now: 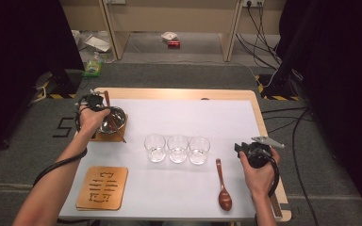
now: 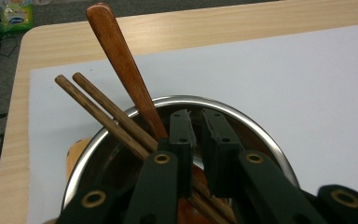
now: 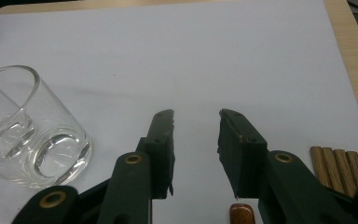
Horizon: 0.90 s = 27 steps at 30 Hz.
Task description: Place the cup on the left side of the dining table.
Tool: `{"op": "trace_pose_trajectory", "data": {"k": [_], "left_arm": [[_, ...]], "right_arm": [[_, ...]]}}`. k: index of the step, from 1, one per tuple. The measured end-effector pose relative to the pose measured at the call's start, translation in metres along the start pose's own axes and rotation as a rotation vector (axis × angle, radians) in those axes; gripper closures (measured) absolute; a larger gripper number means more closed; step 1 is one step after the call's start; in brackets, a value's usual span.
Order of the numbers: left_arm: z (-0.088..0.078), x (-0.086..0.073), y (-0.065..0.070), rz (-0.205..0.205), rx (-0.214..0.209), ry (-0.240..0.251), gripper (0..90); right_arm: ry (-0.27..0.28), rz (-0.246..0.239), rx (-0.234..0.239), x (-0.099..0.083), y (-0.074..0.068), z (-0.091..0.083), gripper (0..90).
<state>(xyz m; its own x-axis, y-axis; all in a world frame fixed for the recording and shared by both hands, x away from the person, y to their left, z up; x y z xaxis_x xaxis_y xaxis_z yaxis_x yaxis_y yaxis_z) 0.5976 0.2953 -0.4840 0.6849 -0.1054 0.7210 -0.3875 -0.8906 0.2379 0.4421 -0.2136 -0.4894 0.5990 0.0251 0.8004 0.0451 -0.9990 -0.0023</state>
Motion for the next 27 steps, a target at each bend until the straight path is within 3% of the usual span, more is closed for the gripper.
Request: {"op": "trace_pose_trajectory", "data": {"k": [12,27], "left_arm": [[0.0086,-0.0013,-0.0034,-0.008,0.014,-0.033,82.8],[0.0067,-0.0053,-0.0087,-0.012,0.037,-0.061,83.2]], "right_arm": [[-0.005,0.004,0.0,-0.0008,0.0014,0.0012,65.9],[-0.008,0.005,0.006,-0.0013,0.0007,0.0022,65.9]]}}
Point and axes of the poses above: each handheld gripper's, and its own axes: z roughly forward along the jaws, x roughly out of its top, y roughly to its right, the point moved 8 cm from there along z, roughly forward along the jaws, and after that the axes turned 15 degrees about -x, right-handed, at the moved point
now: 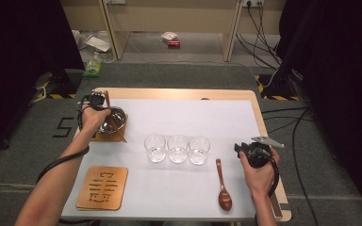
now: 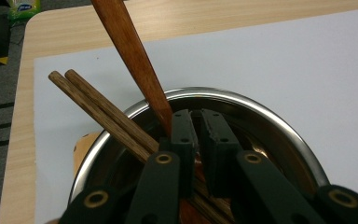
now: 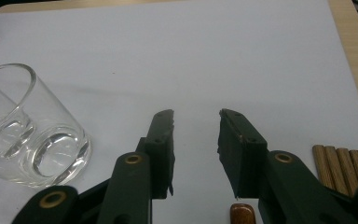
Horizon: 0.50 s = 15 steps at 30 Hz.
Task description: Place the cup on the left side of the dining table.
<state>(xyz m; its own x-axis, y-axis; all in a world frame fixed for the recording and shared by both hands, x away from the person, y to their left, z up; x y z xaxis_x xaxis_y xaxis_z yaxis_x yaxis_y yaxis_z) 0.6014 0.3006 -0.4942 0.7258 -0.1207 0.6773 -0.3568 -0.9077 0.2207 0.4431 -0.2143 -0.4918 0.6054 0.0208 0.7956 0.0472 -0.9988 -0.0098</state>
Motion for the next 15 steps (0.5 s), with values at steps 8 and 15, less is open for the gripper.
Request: {"op": "trace_pose_trajectory", "data": {"k": [8,15], "left_arm": [[-0.003,-0.0049,-0.0051,-0.012,0.009,-0.011,83.3],[-0.0063,-0.0081,-0.0102,-0.018,0.017,-0.017,83.6]], "right_arm": [[0.001,0.0,-0.002,0.0001,0.0003,0.0002,65.8],[-0.001,-0.007,-0.003,-0.0001,-0.0005,0.0007,65.8]]}}
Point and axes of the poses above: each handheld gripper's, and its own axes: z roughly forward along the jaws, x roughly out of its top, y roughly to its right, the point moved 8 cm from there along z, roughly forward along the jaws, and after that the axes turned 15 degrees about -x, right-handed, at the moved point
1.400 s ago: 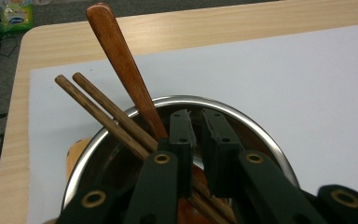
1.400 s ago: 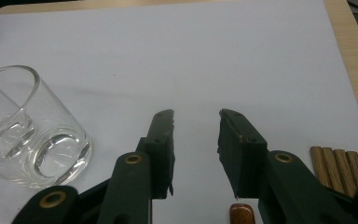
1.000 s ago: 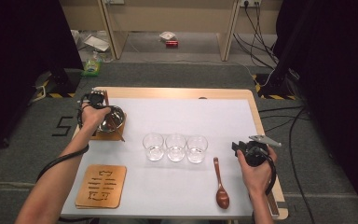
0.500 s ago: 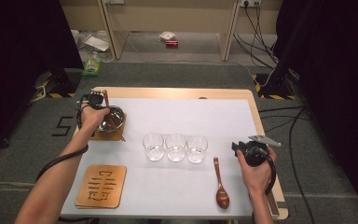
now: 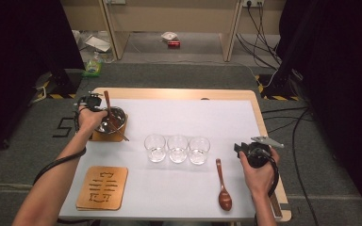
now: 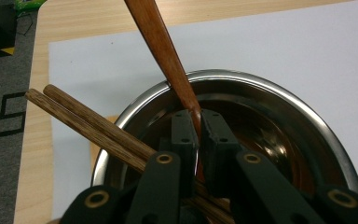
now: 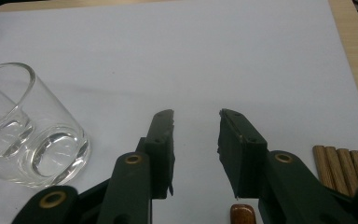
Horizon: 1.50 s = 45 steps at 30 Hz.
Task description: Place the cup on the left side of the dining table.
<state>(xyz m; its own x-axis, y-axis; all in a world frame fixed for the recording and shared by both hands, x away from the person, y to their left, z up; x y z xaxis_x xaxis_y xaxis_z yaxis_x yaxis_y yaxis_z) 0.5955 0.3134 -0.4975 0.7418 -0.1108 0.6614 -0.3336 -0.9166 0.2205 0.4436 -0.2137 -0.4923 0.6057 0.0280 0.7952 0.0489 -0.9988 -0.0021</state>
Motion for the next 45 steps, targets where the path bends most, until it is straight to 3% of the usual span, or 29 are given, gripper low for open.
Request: {"op": "trace_pose_trajectory", "data": {"k": [45], "left_arm": [[-0.01,-0.017,-0.007,-0.013,0.014,-0.037,82.7]], "right_arm": [[0.003,-0.005,0.002,0.0,-0.003,0.0,65.7]]}}
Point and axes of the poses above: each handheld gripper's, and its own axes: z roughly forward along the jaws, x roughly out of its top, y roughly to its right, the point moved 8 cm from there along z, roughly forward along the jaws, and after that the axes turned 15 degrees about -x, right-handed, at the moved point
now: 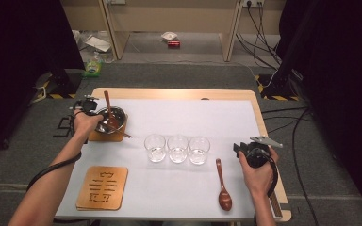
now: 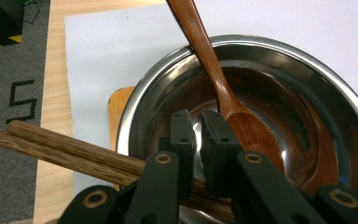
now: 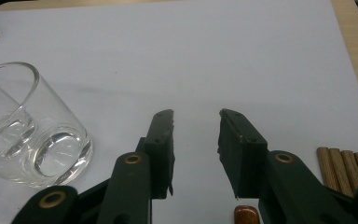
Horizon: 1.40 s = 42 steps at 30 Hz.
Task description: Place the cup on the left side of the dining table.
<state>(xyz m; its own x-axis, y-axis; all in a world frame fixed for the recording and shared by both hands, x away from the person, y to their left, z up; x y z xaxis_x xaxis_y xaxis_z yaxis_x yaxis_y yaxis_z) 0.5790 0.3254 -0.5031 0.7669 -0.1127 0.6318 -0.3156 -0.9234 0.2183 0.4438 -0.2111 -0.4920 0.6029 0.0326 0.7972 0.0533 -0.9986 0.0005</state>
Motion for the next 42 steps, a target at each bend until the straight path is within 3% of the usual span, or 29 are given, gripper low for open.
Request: {"op": "trace_pose_trajectory", "data": {"k": [7,14,16,17,20,23,25,29,42], "left_arm": [[-0.005,0.001,0.003,0.004,0.0,0.025,81.5],[-0.023,-0.002,0.018,0.039,-0.031,0.065,82.2],[-0.029,-0.008,0.028,0.037,-0.072,0.072,82.6],[-0.034,-0.016,0.04,0.058,-0.096,0.076,83.4],[-0.037,-0.032,0.059,0.081,-0.15,0.059,84.3],[-0.036,-0.041,0.069,0.085,-0.179,0.049,84.8],[-0.033,-0.049,0.078,0.108,-0.19,0.025,85.1],[-0.026,-0.056,0.086,0.117,-0.199,0.005,85.8],[-0.011,-0.051,0.098,0.116,-0.197,0.009,87.9]], "right_arm": [[0.002,0.0,0.002,0.0,-0.001,-0.001,65.7],[0.003,0.007,-0.001,0.001,0.0,-0.002,65.7],[0.003,0.005,-0.004,0.001,0.001,-0.002,65.7],[0.005,0.006,-0.006,0.002,0.001,-0.003,65.7],[0.006,0.006,-0.007,0.002,0.001,-0.003,65.7],[0.007,0.003,-0.009,0.002,0.001,-0.004,65.7],[0.012,0.0,-0.006,0.003,0.0,-0.004,65.7],[0.011,0.001,-0.005,0.003,-0.001,-0.004,65.7],[0.012,0.006,-0.007,0.003,0.001,-0.004,65.7]]}}
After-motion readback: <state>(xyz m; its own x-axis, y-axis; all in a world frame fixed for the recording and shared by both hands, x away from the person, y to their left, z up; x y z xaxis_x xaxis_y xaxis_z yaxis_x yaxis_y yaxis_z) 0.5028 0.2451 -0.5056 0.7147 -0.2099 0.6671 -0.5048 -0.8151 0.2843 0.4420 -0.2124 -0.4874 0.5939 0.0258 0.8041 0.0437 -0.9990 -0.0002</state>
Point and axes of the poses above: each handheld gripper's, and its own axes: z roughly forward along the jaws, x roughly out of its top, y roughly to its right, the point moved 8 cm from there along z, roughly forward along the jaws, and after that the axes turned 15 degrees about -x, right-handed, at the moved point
